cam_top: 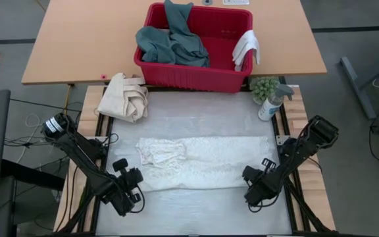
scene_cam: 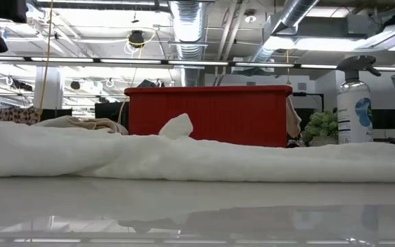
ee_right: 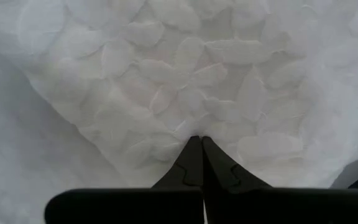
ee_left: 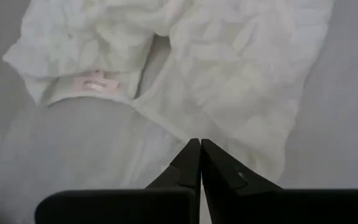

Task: Fold Laundry from Bin
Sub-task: Fold the white shirt

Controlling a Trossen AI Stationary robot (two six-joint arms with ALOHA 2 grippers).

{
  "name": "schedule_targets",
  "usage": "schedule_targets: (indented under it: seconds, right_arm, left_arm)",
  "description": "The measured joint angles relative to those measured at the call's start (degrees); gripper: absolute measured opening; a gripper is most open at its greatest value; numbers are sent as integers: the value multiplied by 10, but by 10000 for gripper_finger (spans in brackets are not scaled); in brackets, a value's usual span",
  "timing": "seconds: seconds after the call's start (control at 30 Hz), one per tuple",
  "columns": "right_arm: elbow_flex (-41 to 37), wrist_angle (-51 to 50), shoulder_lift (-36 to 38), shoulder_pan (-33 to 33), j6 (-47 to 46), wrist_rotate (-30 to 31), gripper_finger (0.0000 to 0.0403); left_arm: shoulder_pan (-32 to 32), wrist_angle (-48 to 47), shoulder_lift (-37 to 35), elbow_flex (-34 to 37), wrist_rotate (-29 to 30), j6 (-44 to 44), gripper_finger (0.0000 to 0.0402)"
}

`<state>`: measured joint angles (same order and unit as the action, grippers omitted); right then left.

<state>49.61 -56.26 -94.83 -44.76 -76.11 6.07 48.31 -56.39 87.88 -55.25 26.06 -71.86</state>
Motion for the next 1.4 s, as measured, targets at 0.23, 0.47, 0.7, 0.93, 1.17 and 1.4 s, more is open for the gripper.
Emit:
schedule_targets:
  seconds: [0.23,0.47,0.7,0.93,1.17,1.4]
  right_arm:
    - [0,2,0,-6,0,-2,14]
    - [0,3,0,-6,1,-2,14]
    - [0,3,-1,-6,12,-2,14]
    - [0,4,-1,-6,15,-2,14]
    - [0,4,-1,-6,21,-2,14]
    - [0,5,-1,-7,65,-9,14]
  left_arm:
    - [-1,-59,0,12,5,-61,0]
    - [41,62,-62,6,153,-188,0]
    - [25,317,-3,46,180,-79,0]
    - [-12,312,57,47,153,-80,0]
    - [-33,303,60,66,113,-44,0]
    - [-52,302,60,98,52,-46,0]
